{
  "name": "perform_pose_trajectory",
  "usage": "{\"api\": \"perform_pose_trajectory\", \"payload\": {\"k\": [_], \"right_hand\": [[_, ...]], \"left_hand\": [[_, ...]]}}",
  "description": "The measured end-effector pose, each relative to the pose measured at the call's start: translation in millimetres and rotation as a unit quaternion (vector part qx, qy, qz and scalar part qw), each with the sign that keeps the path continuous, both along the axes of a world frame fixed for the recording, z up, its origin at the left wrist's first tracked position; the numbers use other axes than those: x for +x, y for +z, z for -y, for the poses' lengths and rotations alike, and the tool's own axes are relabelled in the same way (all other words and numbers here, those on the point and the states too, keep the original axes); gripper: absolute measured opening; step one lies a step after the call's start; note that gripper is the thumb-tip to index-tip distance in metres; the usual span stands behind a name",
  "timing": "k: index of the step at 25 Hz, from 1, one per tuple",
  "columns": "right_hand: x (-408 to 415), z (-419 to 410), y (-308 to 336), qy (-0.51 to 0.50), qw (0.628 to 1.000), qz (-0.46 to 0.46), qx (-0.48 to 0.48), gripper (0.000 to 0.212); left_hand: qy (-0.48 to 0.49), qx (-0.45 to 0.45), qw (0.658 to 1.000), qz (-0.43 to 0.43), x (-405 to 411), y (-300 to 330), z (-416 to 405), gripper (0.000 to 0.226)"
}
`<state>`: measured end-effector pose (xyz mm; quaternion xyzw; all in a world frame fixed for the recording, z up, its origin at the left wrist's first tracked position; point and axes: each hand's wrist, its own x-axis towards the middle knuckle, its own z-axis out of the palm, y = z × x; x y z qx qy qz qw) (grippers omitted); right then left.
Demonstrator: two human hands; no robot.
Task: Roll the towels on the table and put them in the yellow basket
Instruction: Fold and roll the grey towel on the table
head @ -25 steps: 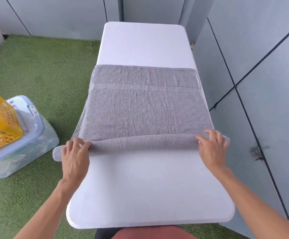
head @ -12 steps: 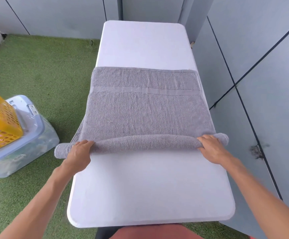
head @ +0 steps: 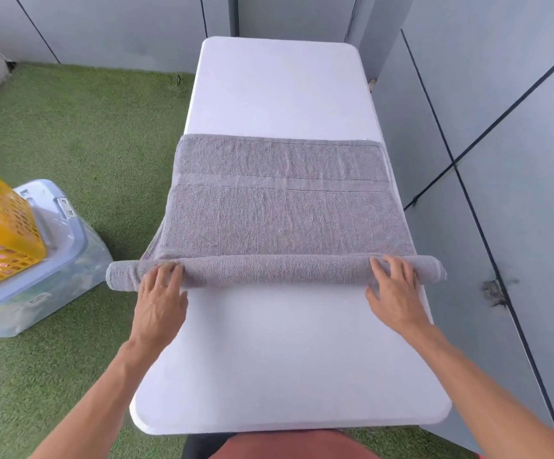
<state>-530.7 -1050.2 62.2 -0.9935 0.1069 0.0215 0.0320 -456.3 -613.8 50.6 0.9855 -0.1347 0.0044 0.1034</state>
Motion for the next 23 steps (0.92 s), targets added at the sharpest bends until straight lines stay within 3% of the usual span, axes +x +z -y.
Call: {"api": "perform_pose_trajectory", "payload": {"k": [2, 7, 10, 12, 13, 15, 16, 18, 20, 23], "right_hand": [[10, 0, 0, -0.005, 0.998, -0.055, 0.029, 0.061], [34, 14, 12, -0.011, 0.987, -0.153, 0.048, 0.048], [27, 30, 28, 0.033, 0.961, -0.254, 0.103, 0.029], [32, 33, 45, 0.028, 0.935, -0.320, 0.154, 0.034], [39, 33, 47, 0.007, 0.933, -0.310, 0.180, 0.043], [46, 33, 45, -0.032, 0.958, -0.186, 0.218, 0.043], [45, 29, 42, -0.035, 0.973, -0.095, 0.207, 0.035], [30, 18, 28, -0.030, 0.995, 0.034, 0.091, 0.022], [7, 8, 14, -0.010, 0.999, 0.049, 0.000, 0.036], [0, 6, 2, 0.015, 0.999, -0.026, -0.022, 0.069]], "left_hand": [[-0.017, 0.017, 0.999, -0.024, 11, -1, 2, 0.063], [0.025, -0.010, 0.997, -0.073, 31, 10, 5, 0.038], [0.010, -0.004, 0.985, -0.173, 22, 17, -2, 0.041], [0.007, -0.021, 0.966, -0.257, 26, 27, -4, 0.045], [0.019, -0.047, 0.956, -0.287, 32, 31, -6, 0.046], [0.074, -0.114, 0.956, -0.259, 45, 37, -6, 0.042], [0.093, -0.111, 0.972, -0.187, 45, 39, -5, 0.034], [0.080, -0.030, 0.996, -0.028, 31, 35, 1, 0.017], [0.040, -0.028, 0.998, 0.028, 9, 25, 6, 0.018], [-0.015, -0.007, 1.000, -0.018, 2, 6, 4, 0.061]]}}
